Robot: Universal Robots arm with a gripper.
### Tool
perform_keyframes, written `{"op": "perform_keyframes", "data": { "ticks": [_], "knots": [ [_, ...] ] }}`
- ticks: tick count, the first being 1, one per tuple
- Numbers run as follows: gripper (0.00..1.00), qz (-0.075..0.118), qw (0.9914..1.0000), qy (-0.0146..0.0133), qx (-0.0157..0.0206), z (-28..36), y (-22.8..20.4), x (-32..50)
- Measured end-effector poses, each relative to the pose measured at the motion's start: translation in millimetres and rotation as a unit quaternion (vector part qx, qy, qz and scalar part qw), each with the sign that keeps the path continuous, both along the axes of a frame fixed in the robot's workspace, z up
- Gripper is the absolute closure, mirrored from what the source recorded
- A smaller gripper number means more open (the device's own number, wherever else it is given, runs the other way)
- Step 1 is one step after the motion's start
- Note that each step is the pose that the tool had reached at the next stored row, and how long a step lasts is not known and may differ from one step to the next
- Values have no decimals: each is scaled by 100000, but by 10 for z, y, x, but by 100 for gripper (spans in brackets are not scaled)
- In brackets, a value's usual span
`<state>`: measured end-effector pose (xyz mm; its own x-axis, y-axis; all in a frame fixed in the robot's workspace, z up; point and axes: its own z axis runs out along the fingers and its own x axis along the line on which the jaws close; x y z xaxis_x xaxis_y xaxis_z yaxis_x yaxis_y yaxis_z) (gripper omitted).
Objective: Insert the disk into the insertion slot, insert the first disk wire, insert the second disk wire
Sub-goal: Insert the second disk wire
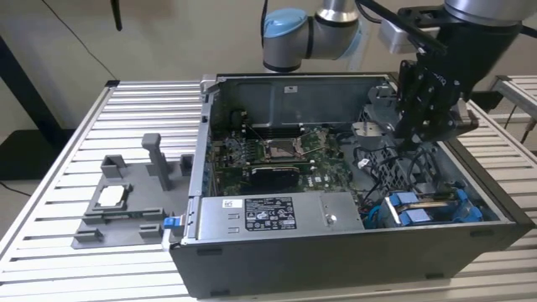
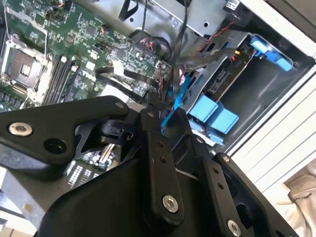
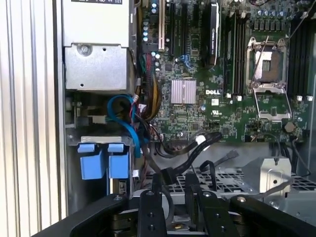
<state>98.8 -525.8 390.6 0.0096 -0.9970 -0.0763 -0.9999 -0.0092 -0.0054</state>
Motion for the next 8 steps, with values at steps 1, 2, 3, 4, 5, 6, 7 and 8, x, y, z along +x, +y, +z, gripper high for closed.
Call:
{"op": "perform_keyframes", "data": {
  "ticks": [1, 2, 3, 4, 5, 6, 7, 8],
  "knots": [
    [67, 476, 99999, -30, 0, -8, 6, -2],
    [67, 976, 99995, -56, 5, -15, 13, -3],
    [67, 1418, 99990, -66, 3, -18, 16, -7],
    [67, 1764, 99984, -80, 10, -20, 15, -13],
    [67, 2020, 99980, -117, -5, -20, 16, -20],
    [67, 2234, 99975, -207, -26, -20, 16, -29],
    [67, 2398, 99971, -355, -45, -19, 16, -37],
    [67, 2559, 99966, -532, -81, -20, 16, -47]
  ]
}}
